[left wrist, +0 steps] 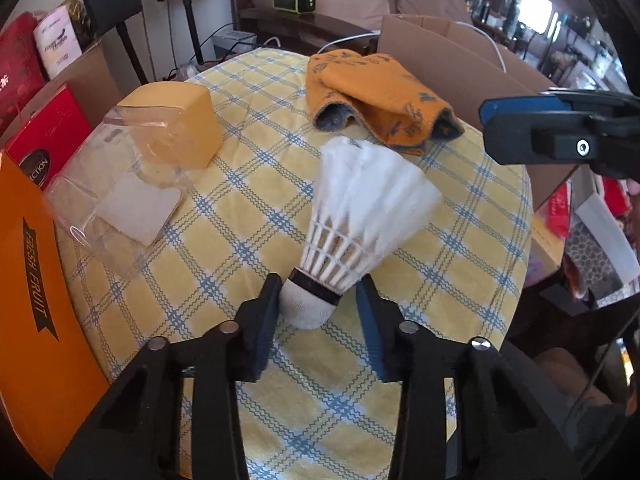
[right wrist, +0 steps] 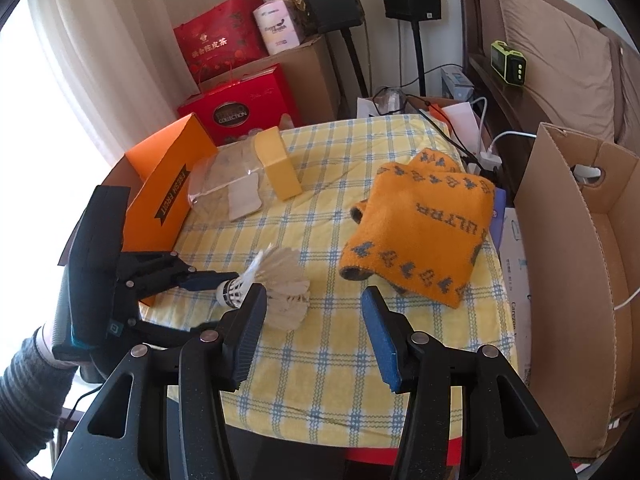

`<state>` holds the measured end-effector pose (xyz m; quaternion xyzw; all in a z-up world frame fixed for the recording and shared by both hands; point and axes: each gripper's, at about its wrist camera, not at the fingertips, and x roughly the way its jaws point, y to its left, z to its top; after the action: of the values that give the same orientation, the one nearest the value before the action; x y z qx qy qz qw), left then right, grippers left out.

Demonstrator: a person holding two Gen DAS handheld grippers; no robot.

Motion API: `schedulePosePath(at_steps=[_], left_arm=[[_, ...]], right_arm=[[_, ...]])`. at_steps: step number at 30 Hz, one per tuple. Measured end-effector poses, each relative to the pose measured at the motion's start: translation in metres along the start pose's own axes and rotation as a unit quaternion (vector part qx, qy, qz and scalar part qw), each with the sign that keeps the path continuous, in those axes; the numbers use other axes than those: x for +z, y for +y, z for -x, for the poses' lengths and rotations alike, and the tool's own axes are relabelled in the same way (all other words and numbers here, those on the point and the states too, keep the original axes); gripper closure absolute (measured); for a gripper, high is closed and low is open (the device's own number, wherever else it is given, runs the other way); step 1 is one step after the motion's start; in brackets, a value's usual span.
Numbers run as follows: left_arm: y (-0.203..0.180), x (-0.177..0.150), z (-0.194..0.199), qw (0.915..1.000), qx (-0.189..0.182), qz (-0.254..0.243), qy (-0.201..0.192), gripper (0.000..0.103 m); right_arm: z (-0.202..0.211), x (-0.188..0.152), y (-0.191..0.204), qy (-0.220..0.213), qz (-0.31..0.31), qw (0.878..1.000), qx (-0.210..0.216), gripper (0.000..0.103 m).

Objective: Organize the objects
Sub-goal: 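Move the left tool to the shuttlecock and grasp its cork base, then lift the shuttlecock over the box with the left tool while the right tool reaches the clear container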

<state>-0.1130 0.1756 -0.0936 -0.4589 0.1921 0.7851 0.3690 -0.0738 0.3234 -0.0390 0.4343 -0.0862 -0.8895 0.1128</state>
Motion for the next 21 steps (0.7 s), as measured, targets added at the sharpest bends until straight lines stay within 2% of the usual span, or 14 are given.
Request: schedulePosePath(at_steps=[3, 5, 13, 18, 21], left_arm=[[0.002, 0.001, 0.004, 0.9996, -0.016, 0.022, -0.008, 0.068], [0.003, -0.001, 0.009, 0.9992, -0.013, 0.033, -0.018, 0.076], [0.008, -0.003, 0.044, 0.993, -0.019, 0.095, -0.067, 0.076], [0.015, -0.007, 0.085, 0.9839, -0.008, 0.134, -0.118, 0.076], [0.025, -0.01, 0.108, 0.9793, 0.006, 0.152, -0.134, 0.076]], right_arm=[[-0.001, 0.0, 0.0, 0.0, -0.005, 1.0, -0.001, 0.052], [-0.001, 0.0, -0.001, -0.001, -0.005, 1.0, -0.002, 0.052], [0.001, 0.004, 0.0, -0.01, -0.011, 1.0, -0.002, 0.052], [0.004, 0.01, 0.007, -0.019, -0.009, 1.0, 0.0, 0.052], [0.002, 0.014, 0.013, -0.022, -0.001, 1.0, -0.003, 0.051]])
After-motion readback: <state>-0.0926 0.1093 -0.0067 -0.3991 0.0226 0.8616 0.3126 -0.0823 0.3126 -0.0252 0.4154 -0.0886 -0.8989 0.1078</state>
